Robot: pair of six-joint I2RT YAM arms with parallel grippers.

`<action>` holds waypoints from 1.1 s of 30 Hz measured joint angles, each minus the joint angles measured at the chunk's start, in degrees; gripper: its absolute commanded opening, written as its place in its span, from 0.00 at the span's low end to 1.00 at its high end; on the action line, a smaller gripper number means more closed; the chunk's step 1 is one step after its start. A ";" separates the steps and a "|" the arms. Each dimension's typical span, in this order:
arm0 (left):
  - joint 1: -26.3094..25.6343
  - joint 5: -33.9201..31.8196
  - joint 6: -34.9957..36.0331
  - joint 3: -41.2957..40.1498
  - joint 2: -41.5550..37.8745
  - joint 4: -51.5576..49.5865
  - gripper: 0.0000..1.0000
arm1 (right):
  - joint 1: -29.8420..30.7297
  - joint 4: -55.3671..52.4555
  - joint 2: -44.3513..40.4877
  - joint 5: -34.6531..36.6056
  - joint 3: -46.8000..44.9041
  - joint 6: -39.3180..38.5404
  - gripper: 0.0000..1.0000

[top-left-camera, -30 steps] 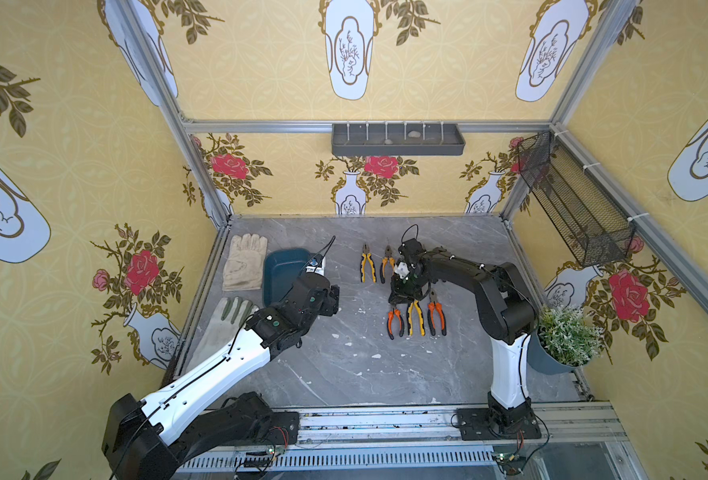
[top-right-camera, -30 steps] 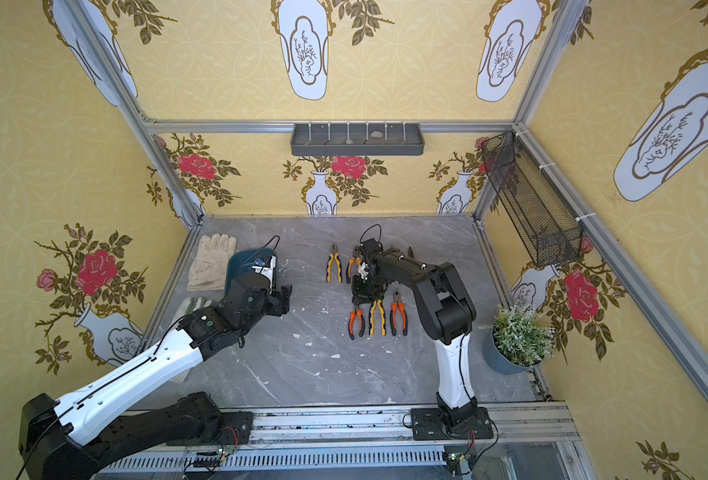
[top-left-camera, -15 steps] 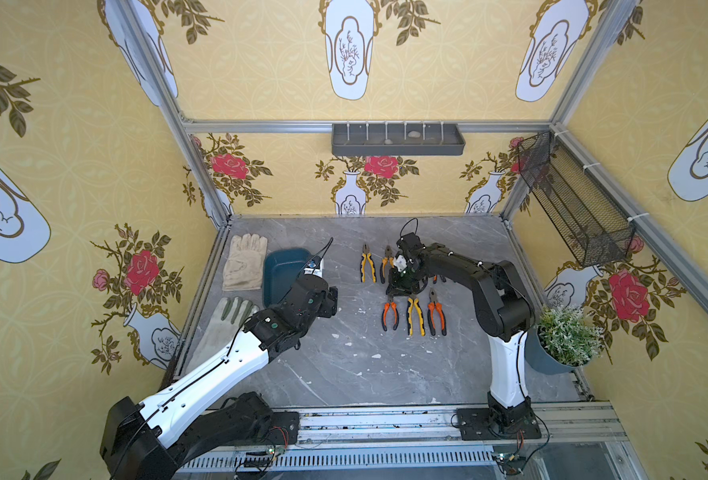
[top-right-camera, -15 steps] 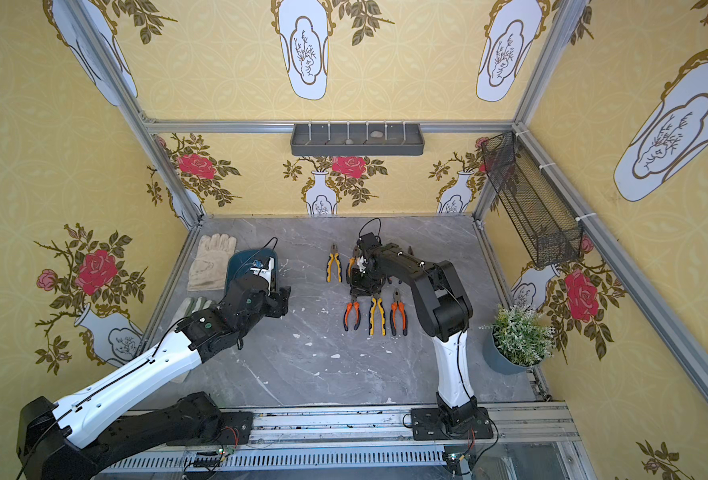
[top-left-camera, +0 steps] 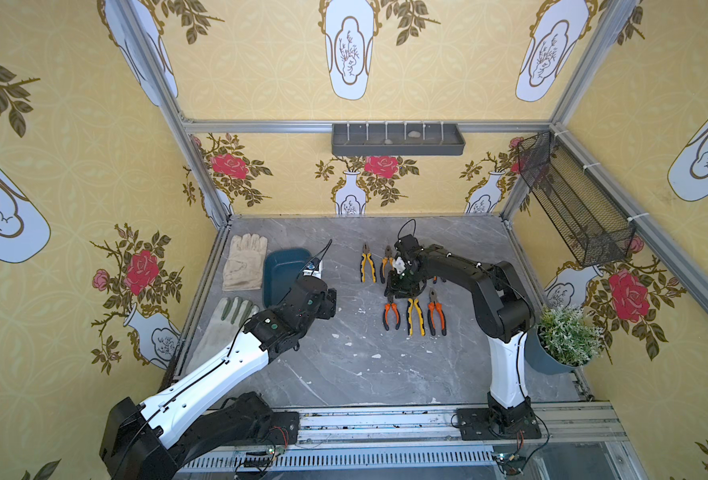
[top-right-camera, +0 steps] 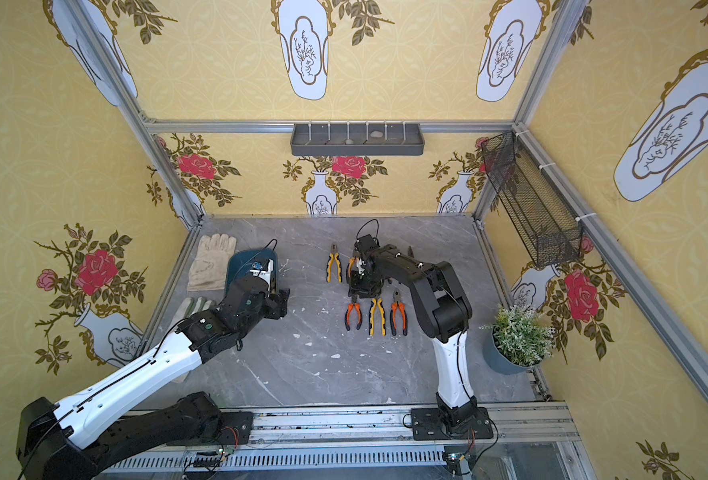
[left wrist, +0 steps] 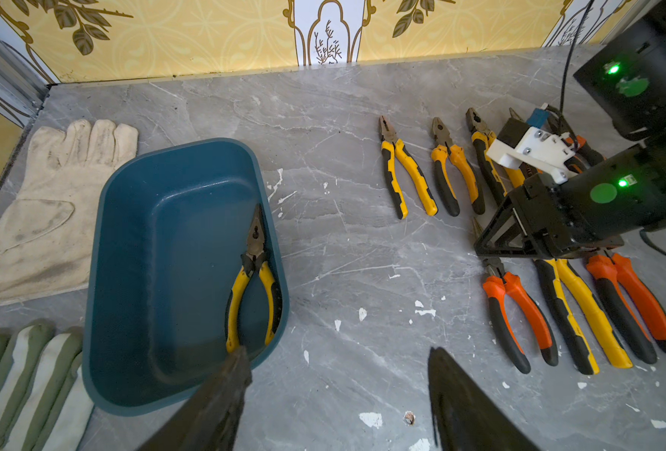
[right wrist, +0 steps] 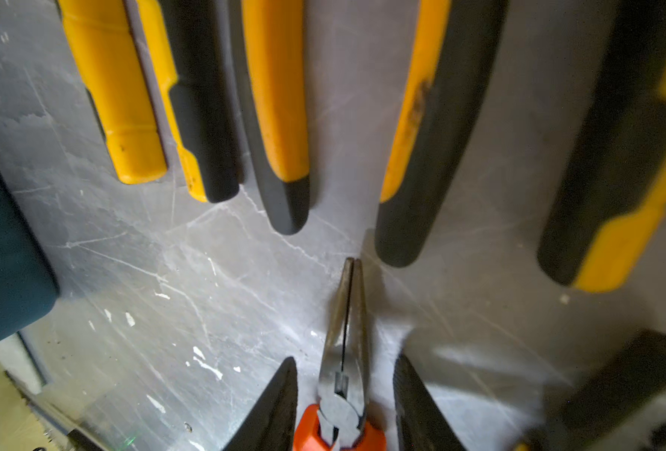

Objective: Take the pliers out of the storage box
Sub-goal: Place the pliers at the center of the board, then pick up the pliers from the storage box.

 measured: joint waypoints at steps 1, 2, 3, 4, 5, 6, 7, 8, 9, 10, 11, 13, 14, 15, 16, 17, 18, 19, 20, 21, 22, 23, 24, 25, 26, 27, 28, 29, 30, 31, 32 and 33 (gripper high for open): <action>0.46 0.22 -0.13 0.13 0.07 -0.09 0.73 | 0.37 -0.50 -0.76 1.05 -0.09 0.02 0.45; 1.31 0.68 -0.20 0.63 0.35 -0.61 0.73 | 0.94 -1.33 -2.16 2.25 -0.09 0.02 0.45; 2.56 1.11 -0.35 1.31 0.76 -1.03 0.73 | 1.27 -1.79 -3.45 3.28 -0.07 0.04 0.45; 4.66 2.12 -0.83 2.49 1.51 -1.66 0.73 | 1.75 -2.36 -5.29 4.85 0.17 0.04 0.46; 7.30 3.19 -1.31 4.00 2.69 -2.40 0.73 | 2.25 -2.95 -7.37 6.54 0.61 0.04 0.46; 10.05 4.42 -1.73 5.57 4.11 -3.08 0.71 | 2.58 -3.21 -9.03 7.74 0.94 0.07 0.47; 13.64 6.08 -2.12 7.54 6.25 -3.89 0.68 | 2.99 -3.67 -11.37 9.64 1.31 0.07 0.49; 17.77 7.91 -2.78 9.79 9.09 -5.11 0.65 | 3.32 -4.22 -13.44 11.17 1.53 0.04 0.50; 21.14 9.29 -2.89 11.85 11.96 -6.16 0.63 | 3.61 -4.46 -15.17 12.33 1.53 0.04 0.50; 24.65 10.51 -2.86 14.19 15.63 -7.37 0.63 | 3.80 -4.74 -17.16 13.49 1.53 0.04 0.50; 27.50 11.43 -2.69 16.35 19.54 -8.63 0.61 | 3.87 -4.81 -19.06 14.60 1.38 0.04 0.51; 31.10 13.99 -2.03 19.23 26.27 -10.27 0.58 | 3.69 -4.96 -21.55 15.98 0.85 0.04 0.51; 32.30 15.63 -1.49 20.09 29.14 -11.06 0.56 | 3.52 -5.29 -22.47 16.63 0.61 0.02 0.51; 33.22 16.92 -1.18 20.55 31.36 -11.67 0.56 | 3.30 -5.57 -22.95 17.07 0.42 0.04 0.51; 33.99 17.73 -1.09 20.81 33.48 -12.09 0.56 | 3.08 -5.77 -23.37 17.14 0.13 0.04 0.51; 34.47 18.58 -0.70 21.07 35.30 -12.20 0.55 | 2.69 -5.90 -23.65 17.11 -0.26 0.02 0.51; 34.67 19.45 -0.26 21.42 36.76 -12.13 0.55 | 2.38 -5.90 -23.74 17.09 -0.57 0.02 0.51; 34.75 20.57 0.07 21.86 38.45 -12.00 0.55 | 1.86 -5.88 -23.74 17.00 -0.94 0.00 0.51; 34.75 21.62 0.33 22.32 40.02 -11.89 0.55 | 1.27 -5.90 -23.67 16.87 -1.33 -0.04 0.51; 34.75 22.18 0.55 22.62 41.35 -11.63 0.55 | 0.66 -5.88 -23.54 16.76 -1.64 -0.26 0.51; 34.71 22.32 0.85 23.04 42.93 -11.58 0.55 | -0.15 -5.84 -23.30 16.33 -2.01 -0.37 0.51; 34.67 22.49 1.07 23.34 44.26 -11.47 0.55 | -0.68 -5.73 -23.12 15.74 -2.34 -0.42 0.51; 34.69 23.21 1.38 23.56 45.70 -11.30 0.55 | -1.36 -5.62 -22.91 15.37 -2.78 -0.52 0.51; 34.73 23.74 1.64 23.58 47.04 -11.15 0.55 | -1.99 -5.64 -22.67 15.19 -3.23 -0.70 0.51; 34.71 23.78 1.86 23.54 47.78 -11.17 0.55 | -2.51 -5.60 -22.53 14.84 -3.65 -0.92 0.51; 34.56 23.78 2.12 23.45 48.33 -11.06 0.55 | -3.15 -5.53 -22.43 14.03 -4.22 -1.18 0.51; 34.47 23.93 2.47 23.21 48.65 -10.75 0.55 | -3.67 -5.40 -22.40 13.70 -4.72 -1.60 0.51; 34.29 23.91 2.84 22.95 48.78 -10.49 0.56 | -4.22 -5.25 -22.40 13.33 -5.20 -1.70 0.51; 33.94 23.63 3.19 22.64 48.85 -10.21 0.57 | -4.76 -4.96 -22.40 12.74 -5.68 -1.75 0.51; 33.55 23.23 3.52 22.43 48.85 -9.90 0.57 | -5.31 -4.57 -22.40 12.33 -6.16 -1.92 0.51; 33.22 22.88 3.74 22.43 48.87 -9.88 0.57 | -5.81 -4.11 -22.36 11.72 -6.56 -1.95 0.51; 32.87 22.32 4.17 22.58 49.07 -9.92 0.57 | -6.36 -3.85 -22.29 11.02 -6.86 -1.99 0.51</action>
